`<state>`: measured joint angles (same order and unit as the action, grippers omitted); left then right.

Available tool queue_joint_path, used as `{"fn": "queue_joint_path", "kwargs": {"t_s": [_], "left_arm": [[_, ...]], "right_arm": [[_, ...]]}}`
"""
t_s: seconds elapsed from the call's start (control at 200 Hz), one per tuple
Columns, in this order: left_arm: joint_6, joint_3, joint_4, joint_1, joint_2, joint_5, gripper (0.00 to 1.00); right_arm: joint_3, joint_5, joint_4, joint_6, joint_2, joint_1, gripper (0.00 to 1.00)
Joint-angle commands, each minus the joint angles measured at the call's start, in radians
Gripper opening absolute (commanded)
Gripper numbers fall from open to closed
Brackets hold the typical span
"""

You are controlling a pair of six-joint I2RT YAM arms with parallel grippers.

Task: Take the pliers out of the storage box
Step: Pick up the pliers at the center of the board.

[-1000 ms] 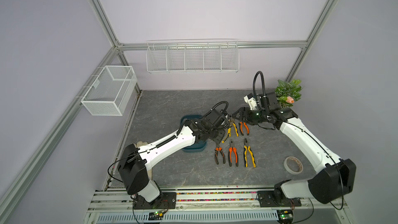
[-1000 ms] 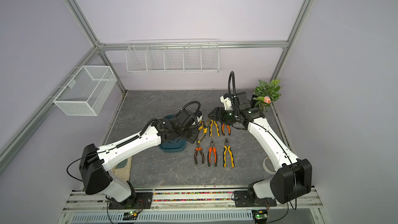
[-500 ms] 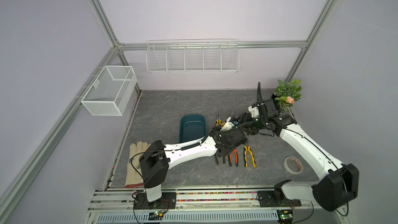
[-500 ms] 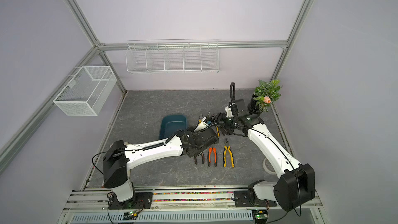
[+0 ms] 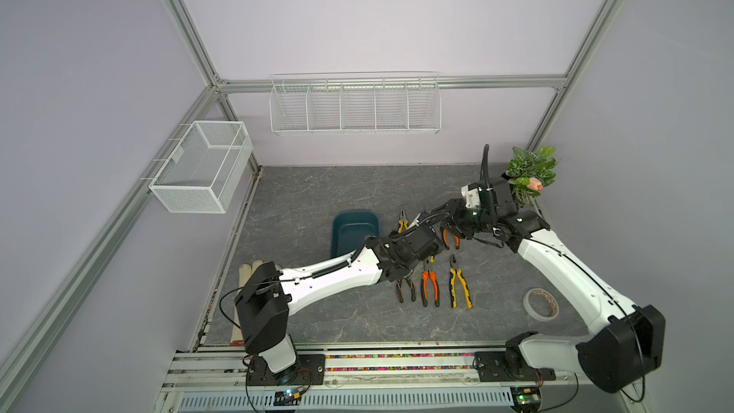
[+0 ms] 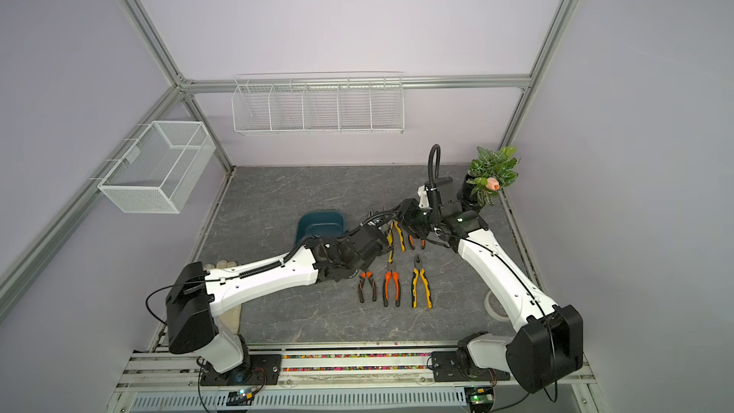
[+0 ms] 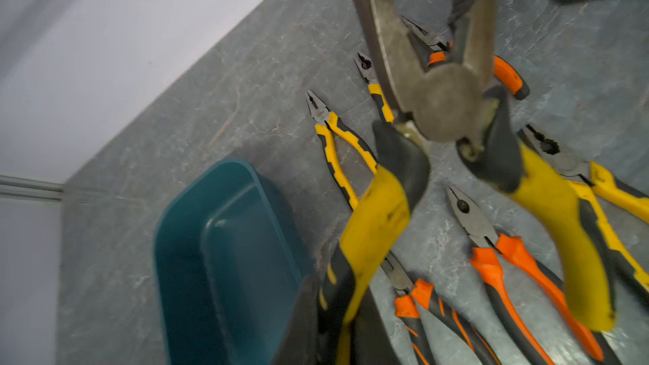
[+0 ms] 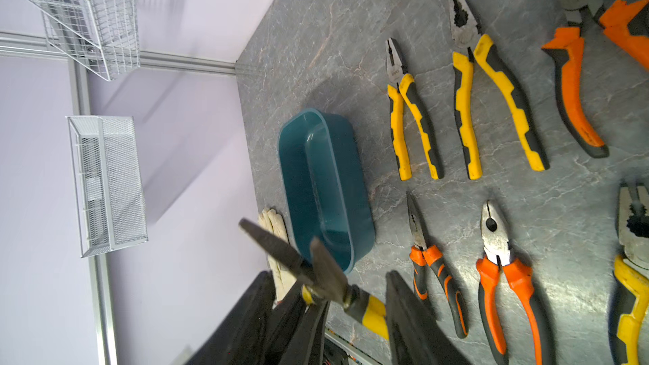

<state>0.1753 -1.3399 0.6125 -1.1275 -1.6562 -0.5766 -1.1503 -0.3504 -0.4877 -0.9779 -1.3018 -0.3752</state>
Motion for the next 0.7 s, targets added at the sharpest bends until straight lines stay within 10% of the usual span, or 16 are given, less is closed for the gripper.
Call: {"fn": "queue_joint_path", "kwargs": {"t_s": [0.0, 0.695], "left_arm": [[0.051, 0.013, -0.074, 0.023, 0.032, 0.189, 0.00], [0.121, -0.088, -0.048, 0.029, -0.037, 0.242, 0.00]], "right_arm": [[-0.028, 0.028, 0.008, 0.023, 0.030, -0.005, 0.53], [0.100, 0.109, 0.067, -0.095, 0.023, -0.154, 0.60]]}}
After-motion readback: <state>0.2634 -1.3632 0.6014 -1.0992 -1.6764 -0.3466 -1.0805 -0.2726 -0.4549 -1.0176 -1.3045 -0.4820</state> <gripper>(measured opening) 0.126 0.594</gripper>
